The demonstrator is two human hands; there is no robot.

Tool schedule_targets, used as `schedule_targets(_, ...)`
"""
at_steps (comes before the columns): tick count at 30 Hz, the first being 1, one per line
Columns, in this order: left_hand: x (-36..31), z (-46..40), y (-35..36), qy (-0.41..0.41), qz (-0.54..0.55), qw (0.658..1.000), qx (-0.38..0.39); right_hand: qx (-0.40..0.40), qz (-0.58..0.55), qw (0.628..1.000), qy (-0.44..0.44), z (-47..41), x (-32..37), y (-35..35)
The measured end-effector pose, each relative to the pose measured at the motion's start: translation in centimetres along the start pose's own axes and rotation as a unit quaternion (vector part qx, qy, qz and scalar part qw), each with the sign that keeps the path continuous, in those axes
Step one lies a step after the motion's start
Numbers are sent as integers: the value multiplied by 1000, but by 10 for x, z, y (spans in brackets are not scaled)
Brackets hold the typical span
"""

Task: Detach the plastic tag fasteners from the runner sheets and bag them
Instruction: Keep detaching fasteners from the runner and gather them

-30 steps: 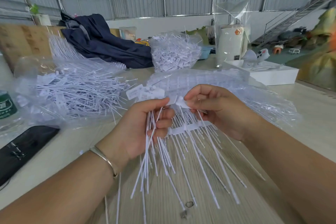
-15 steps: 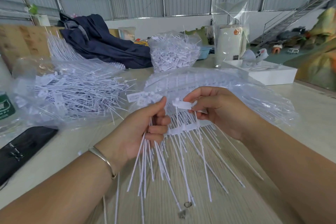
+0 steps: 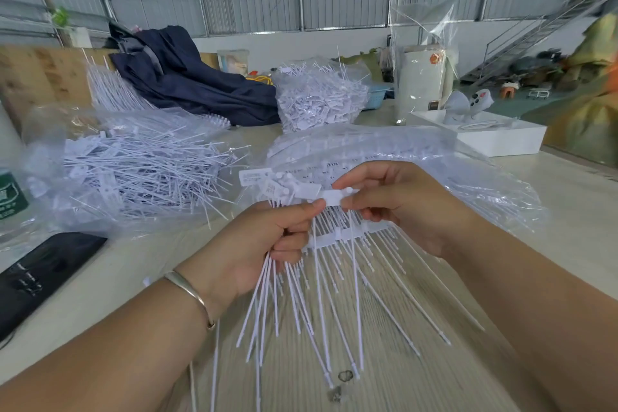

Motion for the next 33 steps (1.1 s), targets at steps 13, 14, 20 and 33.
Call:
schedule_targets(13,-10,-3,-4,30,76,997,-17,-15,-41,999,-5,-1,1,-17)
schedule_targets(14,-11,-2,-4,33,73,997,-13,-11,-41,999,-8,-1,2,-16)
schedule_targets(20,-12,3,12,33,106,992,68,51,-58,997,-27,2,7,-3)
schedule_targets(33,-12,7,22,25,89,990,109,147,-105,983,-27,7,9,22)
Point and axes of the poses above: each hand's wrist, its own z-axis away from the middle knuckle, its own y-axis out of the palm, x = y × z, the point moved 9 cm from there along -z, towards the middle knuckle, and after that the axes turned 12 degrees about y, right-handed, at the moved point
